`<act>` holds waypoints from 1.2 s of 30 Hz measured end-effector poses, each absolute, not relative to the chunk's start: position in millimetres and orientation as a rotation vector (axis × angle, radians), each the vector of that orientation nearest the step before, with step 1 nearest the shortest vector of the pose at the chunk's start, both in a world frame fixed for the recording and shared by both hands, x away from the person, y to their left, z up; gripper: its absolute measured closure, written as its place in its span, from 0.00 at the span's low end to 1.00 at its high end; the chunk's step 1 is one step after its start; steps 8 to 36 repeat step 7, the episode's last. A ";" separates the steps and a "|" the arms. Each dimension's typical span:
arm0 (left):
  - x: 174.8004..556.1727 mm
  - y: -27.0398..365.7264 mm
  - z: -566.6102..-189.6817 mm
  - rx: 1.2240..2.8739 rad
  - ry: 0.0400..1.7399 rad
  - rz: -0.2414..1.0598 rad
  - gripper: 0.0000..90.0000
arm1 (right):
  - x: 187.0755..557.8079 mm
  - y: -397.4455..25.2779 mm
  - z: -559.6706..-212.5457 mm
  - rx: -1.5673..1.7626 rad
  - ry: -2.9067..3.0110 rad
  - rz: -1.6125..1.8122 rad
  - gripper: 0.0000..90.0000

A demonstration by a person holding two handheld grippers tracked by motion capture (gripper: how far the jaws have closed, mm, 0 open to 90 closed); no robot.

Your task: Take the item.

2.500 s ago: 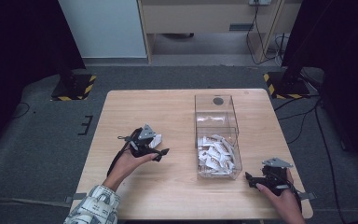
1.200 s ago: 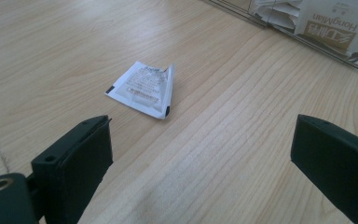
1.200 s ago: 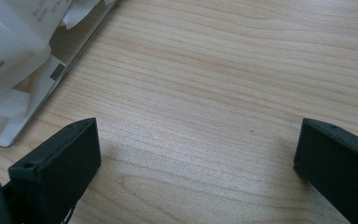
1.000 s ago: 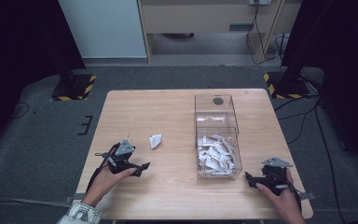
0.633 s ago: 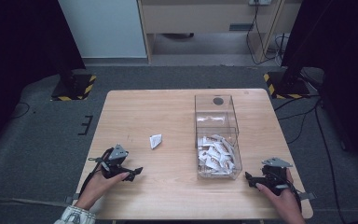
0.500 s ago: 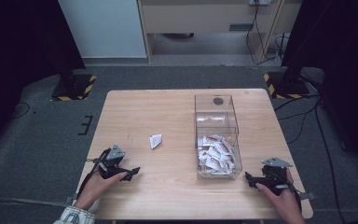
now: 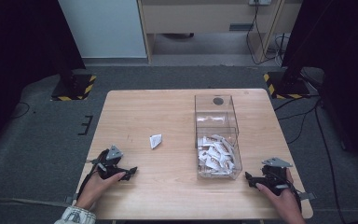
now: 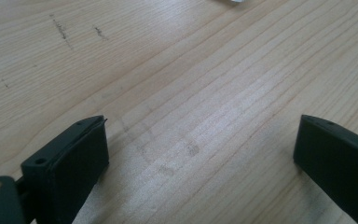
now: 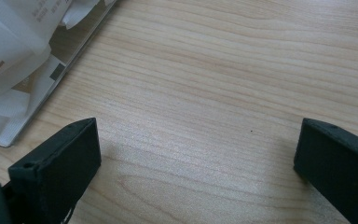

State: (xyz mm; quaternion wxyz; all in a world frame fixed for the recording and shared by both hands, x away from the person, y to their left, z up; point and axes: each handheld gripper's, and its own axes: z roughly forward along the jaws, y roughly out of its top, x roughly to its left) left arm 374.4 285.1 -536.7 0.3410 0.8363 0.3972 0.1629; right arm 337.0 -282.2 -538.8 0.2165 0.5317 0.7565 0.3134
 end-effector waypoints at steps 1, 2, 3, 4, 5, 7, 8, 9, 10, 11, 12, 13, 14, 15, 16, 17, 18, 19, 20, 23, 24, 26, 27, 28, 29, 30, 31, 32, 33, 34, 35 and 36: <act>374.6 285.1 -536.7 2.176 1.033 0.421 0.01 | 337.0 -282.3 -538.8 1.473 2.097 0.868 0.01; 374.8 285.1 -536.8 2.175 1.033 0.419 0.01 | 337.0 -282.3 -538.8 1.472 2.097 0.868 0.01; 374.7 285.1 -536.8 2.176 1.034 0.420 0.01 | 337.0 -282.3 -538.8 1.473 2.097 0.868 0.01; 374.7 284.8 -536.8 2.175 1.036 0.422 0.01 | 337.0 -282.2 -538.8 1.473 2.097 0.868 0.01; 374.5 284.5 -536.8 2.174 1.040 0.424 0.00 | 337.0 -282.3 -538.8 1.472 2.097 0.868 0.01; 374.1 284.2 -536.8 2.172 1.046 0.427 0.00 | 337.0 -282.3 -538.8 1.472 2.097 0.868 0.01; 374.1 284.2 -536.8 2.172 1.046 0.427 0.00 | 337.0 -282.3 -538.8 1.472 2.097 0.868 0.01; 374.1 284.2 -536.8 2.172 1.046 0.427 0.00 | 337.0 -282.3 -538.8 1.472 2.097 0.868 0.01; 374.1 284.2 -536.8 2.172 1.046 0.427 0.00 | 337.0 -282.3 -538.8 1.472 2.097 0.868 0.01; 374.1 284.2 -536.8 2.172 1.046 0.427 0.00 | 337.0 -282.3 -538.8 1.472 2.097 0.868 0.01; 374.1 284.2 -536.8 2.172 1.046 0.427 0.00 | 337.0 -282.3 -538.8 1.472 2.097 0.868 0.01; 374.1 284.2 -536.8 2.172 1.046 0.427 0.00 | 337.0 -282.3 -538.8 1.472 2.097 0.868 0.01; 374.1 284.2 -536.8 2.172 1.046 0.427 0.00 | 337.0 -282.3 -538.8 1.472 2.097 0.868 0.01; 374.1 284.2 -536.8 2.172 1.046 0.427 0.00 | 337.0 -282.3 -538.8 1.472 2.097 0.868 0.01; 374.1 284.2 -536.8 2.172 1.046 0.427 0.00 | 337.0 -282.3 -538.8 1.472 2.097 0.868 0.01; 374.1 284.2 -536.8 2.172 1.046 0.427 0.00 | 337.0 -282.3 -538.8 1.472 2.097 0.868 0.01; 374.1 284.2 -536.8 2.172 1.046 0.427 0.00 | 337.0 -282.3 -538.8 1.472 2.097 0.868 0.01; 374.1 284.2 -536.8 2.172 1.046 0.427 0.00 | 337.0 -282.3 -538.8 1.472 2.097 0.868 0.01; 374.1 284.2 -536.8 2.172 1.046 0.427 0.00 | 337.0 -282.3 -538.8 1.472 2.097 0.868 0.01; 374.1 284.2 -536.8 2.172 1.046 0.427 0.00 | 337.0 -282.3 -538.8 1.472 2.097 0.868 0.01; 374.1 284.2 -536.8 2.172 1.046 0.427 0.00 | 337.0 -282.3 -538.8 1.472 2.097 0.868 0.01; 374.1 284.2 -536.8 2.172 1.046 0.427 0.00 | 337.0 -282.3 -538.8 1.472 2.097 0.868 0.01; 374.1 284.2 -536.8 2.172 1.046 0.427 0.00 | 337.0 -282.3 -538.8 1.472 2.097 0.868 0.01; 374.1 284.2 -536.8 2.172 1.046 0.427 0.00 | 337.0 -282.3 -538.8 1.472 2.097 0.868 0.01; 374.1 284.2 -536.8 2.172 1.046 0.427 0.00 | 337.0 -282.3 -538.8 1.472 2.097 0.868 0.01; 374.1 284.2 -536.8 2.172 1.046 0.427 0.00 | 337.0 -282.3 -538.8 1.472 2.097 0.868 0.01; 374.1 284.2 -536.8 2.172 1.046 0.427 0.00 | 337.0 -282.3 -538.8 1.472 2.097 0.868 0.01; 374.1 284.2 -536.8 2.172 1.046 0.427 0.00 | 337.0 -282.3 -538.8 1.472 2.097 0.868 0.01; 374.1 284.2 -536.8 2.172 1.046 0.427 0.00 | 337.0 -282.3 -538.8 1.472 2.097 0.868 0.01; 374.1 284.2 -536.8 2.172 1.046 0.427 0.00 | 337.0 -282.3 -538.8 1.472 2.097 0.868 0.01; 374.1 284.2 -536.8 2.172 1.046 0.427 0.00 | 337.0 -282.3 -538.8 1.472 2.097 0.868 0.01; 374.1 284.2 -536.8 2.172 1.046 0.427 0.00 | 337.0 -282.3 -538.8 1.472 2.097 0.868 0.01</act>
